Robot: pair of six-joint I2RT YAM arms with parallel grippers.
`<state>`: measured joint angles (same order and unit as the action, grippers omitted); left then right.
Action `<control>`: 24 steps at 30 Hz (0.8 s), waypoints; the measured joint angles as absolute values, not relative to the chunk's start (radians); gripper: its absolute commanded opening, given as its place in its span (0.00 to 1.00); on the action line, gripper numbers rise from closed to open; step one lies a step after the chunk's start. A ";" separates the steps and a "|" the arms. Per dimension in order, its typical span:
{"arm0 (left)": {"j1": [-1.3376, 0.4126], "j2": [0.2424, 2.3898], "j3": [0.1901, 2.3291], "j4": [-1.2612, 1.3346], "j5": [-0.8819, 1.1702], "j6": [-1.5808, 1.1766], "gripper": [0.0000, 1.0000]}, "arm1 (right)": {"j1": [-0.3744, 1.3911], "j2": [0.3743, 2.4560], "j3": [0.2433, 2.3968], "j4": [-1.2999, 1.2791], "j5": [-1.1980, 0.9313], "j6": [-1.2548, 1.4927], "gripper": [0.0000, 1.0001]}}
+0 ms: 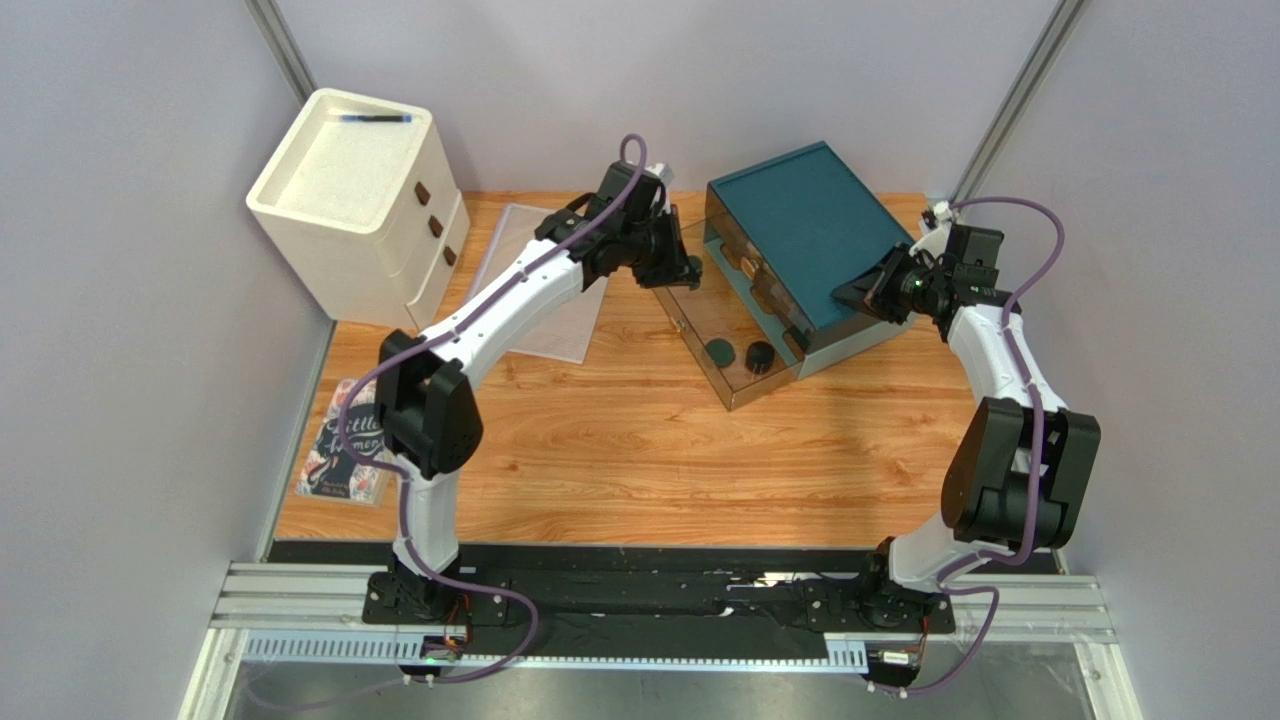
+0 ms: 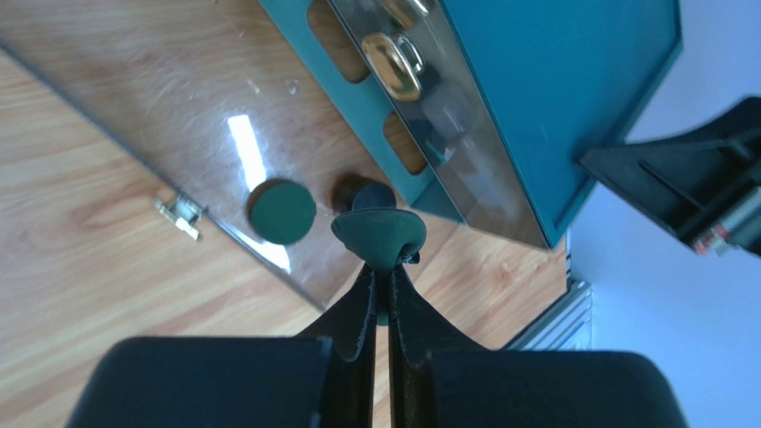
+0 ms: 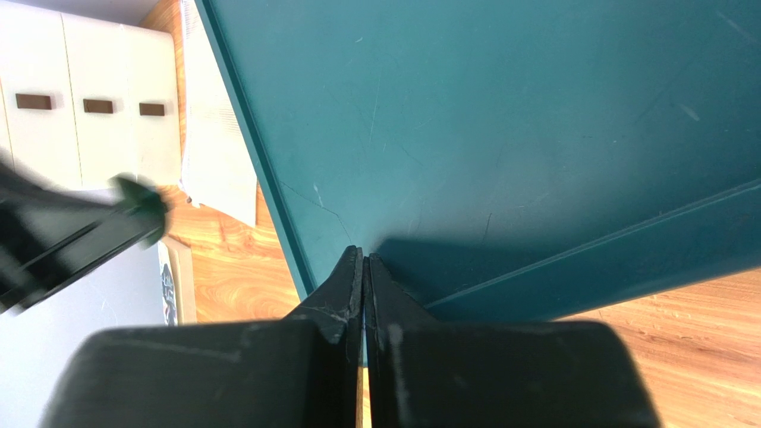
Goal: Organize the makeup
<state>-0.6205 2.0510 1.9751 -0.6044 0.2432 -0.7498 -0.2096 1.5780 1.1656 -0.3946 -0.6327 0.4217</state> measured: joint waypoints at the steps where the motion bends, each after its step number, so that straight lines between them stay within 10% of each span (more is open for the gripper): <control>1: -0.622 2.094 2.009 -0.602 0.257 -0.760 0.18 | -0.210 1.578 1.166 -0.395 -0.633 0.422 0.00; 7: -0.625 2.260 2.079 -0.610 0.290 -0.802 0.74 | -0.210 1.579 1.166 -0.396 -0.633 0.421 0.00; 19: -0.625 2.272 2.113 -0.588 0.295 -0.825 0.80 | -0.205 1.589 1.174 -0.396 -0.633 0.422 0.00; 21: -0.625 2.271 2.118 -0.593 0.301 -0.821 0.99 | -0.205 1.589 1.174 -0.396 -0.633 0.422 0.00; 24: -0.625 2.323 2.250 -0.707 0.306 -0.780 0.99 | -0.205 1.590 1.175 -0.397 -0.633 0.422 0.00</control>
<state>-0.6247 2.3226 2.2501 -0.7071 0.3061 -0.7795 -0.2050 1.5898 1.1748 -0.3965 -0.6334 0.4217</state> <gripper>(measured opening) 0.982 0.003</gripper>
